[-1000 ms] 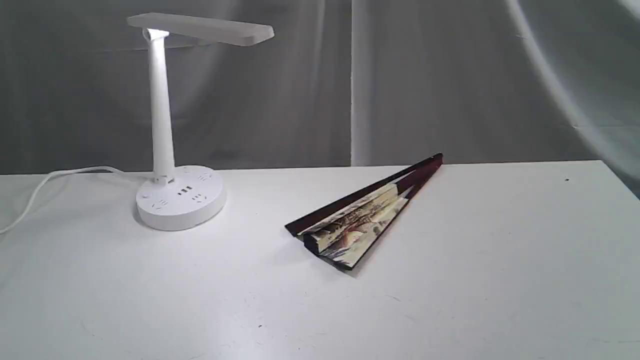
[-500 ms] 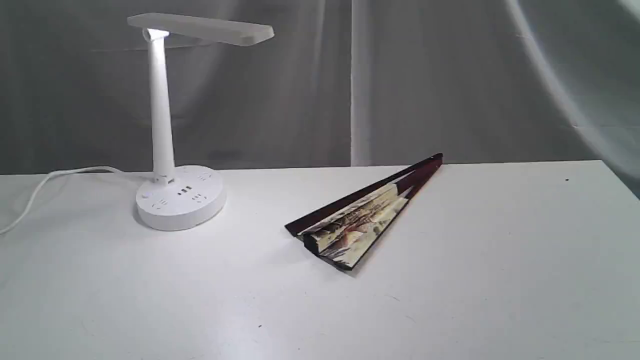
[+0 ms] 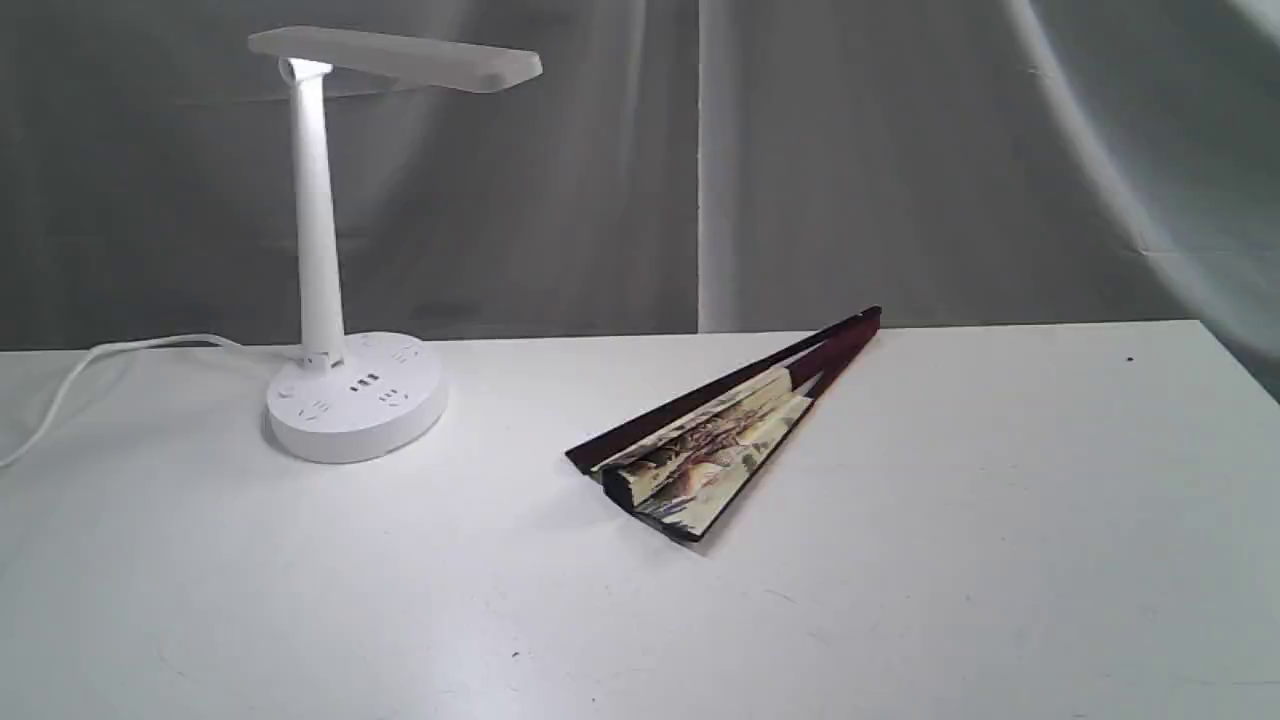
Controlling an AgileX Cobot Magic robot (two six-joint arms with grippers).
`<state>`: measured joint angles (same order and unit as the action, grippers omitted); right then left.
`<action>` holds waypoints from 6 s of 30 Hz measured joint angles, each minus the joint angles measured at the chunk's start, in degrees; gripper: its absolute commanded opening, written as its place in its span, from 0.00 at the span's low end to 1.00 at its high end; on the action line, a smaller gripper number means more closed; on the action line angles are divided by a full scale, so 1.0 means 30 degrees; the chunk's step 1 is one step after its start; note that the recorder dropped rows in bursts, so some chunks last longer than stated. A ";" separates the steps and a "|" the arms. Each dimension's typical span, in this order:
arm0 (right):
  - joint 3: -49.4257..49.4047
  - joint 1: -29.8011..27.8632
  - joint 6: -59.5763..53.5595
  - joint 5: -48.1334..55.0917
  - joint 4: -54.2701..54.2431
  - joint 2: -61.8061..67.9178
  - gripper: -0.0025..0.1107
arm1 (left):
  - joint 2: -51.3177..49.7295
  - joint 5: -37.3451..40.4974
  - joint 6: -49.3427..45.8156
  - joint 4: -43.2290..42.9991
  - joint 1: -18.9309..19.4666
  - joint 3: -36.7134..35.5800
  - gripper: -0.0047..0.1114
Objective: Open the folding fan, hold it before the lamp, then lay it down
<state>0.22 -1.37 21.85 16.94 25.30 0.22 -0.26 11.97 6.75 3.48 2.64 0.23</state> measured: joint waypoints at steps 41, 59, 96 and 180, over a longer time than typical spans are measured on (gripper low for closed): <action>0.5292 0.0000 0.2770 -0.9493 -0.2730 1.0670 0.02 | 0.0000 0.0000 0.0000 0.0000 0.0000 0.0000 0.04; 1.5947 0.4526 0.2910 -0.3143 0.1764 3.0308 0.02 | 0.0000 0.0000 0.0000 0.0000 0.0000 0.0000 0.04; 4.0252 0.8014 -0.8994 1.7202 -1.0046 4.3575 0.02 | 0.0000 0.0000 0.0000 0.0000 0.0000 0.0000 0.04; 4.2409 0.9257 -1.1144 1.6330 -0.9868 4.8813 0.02 | 0.0000 0.0000 0.0000 0.0000 0.0000 0.0000 0.04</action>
<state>127.45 26.40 -11.58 65.93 -4.30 146.66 -0.26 11.97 6.75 3.48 2.64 0.23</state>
